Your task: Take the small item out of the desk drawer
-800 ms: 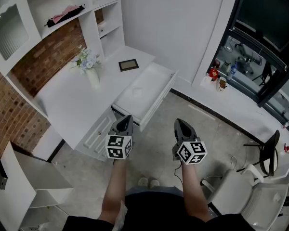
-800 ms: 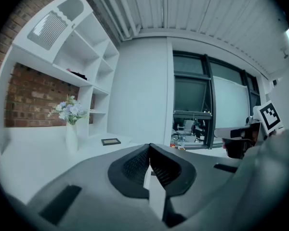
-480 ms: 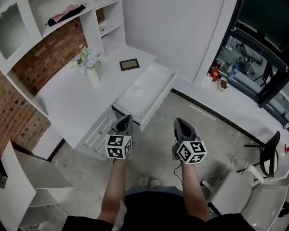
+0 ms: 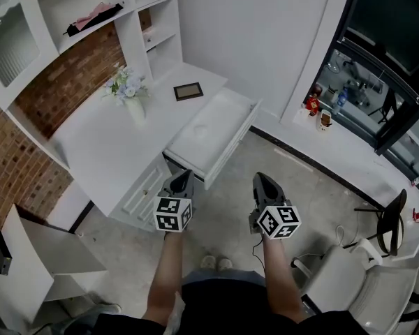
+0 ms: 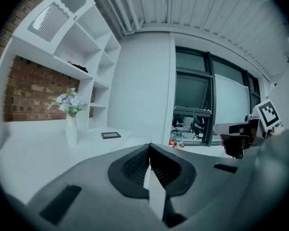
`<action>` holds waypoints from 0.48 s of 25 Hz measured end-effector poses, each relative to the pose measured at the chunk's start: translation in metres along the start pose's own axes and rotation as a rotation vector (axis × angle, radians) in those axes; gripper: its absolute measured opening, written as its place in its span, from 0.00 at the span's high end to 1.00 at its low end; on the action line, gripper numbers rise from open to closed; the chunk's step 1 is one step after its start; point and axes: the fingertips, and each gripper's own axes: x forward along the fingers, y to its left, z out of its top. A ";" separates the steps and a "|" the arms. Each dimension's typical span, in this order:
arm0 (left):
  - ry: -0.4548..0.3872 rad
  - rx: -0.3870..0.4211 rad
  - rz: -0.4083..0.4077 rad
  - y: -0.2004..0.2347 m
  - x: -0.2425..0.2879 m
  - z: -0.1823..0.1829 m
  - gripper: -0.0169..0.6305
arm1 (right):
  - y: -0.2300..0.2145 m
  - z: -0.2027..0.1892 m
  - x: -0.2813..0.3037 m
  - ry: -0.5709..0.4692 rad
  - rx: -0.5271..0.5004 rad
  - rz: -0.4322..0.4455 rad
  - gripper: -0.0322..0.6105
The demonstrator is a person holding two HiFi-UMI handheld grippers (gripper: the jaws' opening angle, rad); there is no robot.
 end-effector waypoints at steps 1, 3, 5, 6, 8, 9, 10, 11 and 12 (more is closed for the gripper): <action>0.002 0.001 -0.005 0.000 0.001 -0.002 0.96 | 0.000 -0.001 0.000 0.003 0.000 -0.003 0.95; 0.002 0.011 -0.017 -0.001 0.002 -0.003 0.96 | -0.001 -0.003 0.001 0.008 0.003 -0.008 0.95; -0.006 0.022 -0.034 -0.002 0.004 -0.002 0.96 | -0.003 -0.004 0.001 0.009 0.004 -0.017 0.95; -0.011 0.024 -0.045 -0.003 0.005 -0.002 0.95 | -0.003 -0.005 0.001 0.009 0.005 -0.022 0.95; -0.011 0.029 -0.068 -0.003 0.008 -0.003 0.78 | -0.003 -0.005 0.001 0.003 0.009 -0.031 0.95; -0.006 0.038 -0.078 -0.004 0.009 -0.004 0.74 | -0.004 -0.006 0.001 -0.001 0.011 -0.035 0.95; 0.001 0.050 -0.086 -0.004 0.010 -0.006 0.70 | -0.004 -0.006 0.000 -0.006 0.015 -0.040 0.95; 0.008 0.061 -0.093 -0.005 0.012 -0.008 0.66 | -0.005 -0.005 0.000 -0.012 0.019 -0.046 0.95; 0.012 0.068 -0.098 -0.005 0.012 -0.010 0.65 | -0.005 -0.005 -0.001 -0.018 0.023 -0.051 0.95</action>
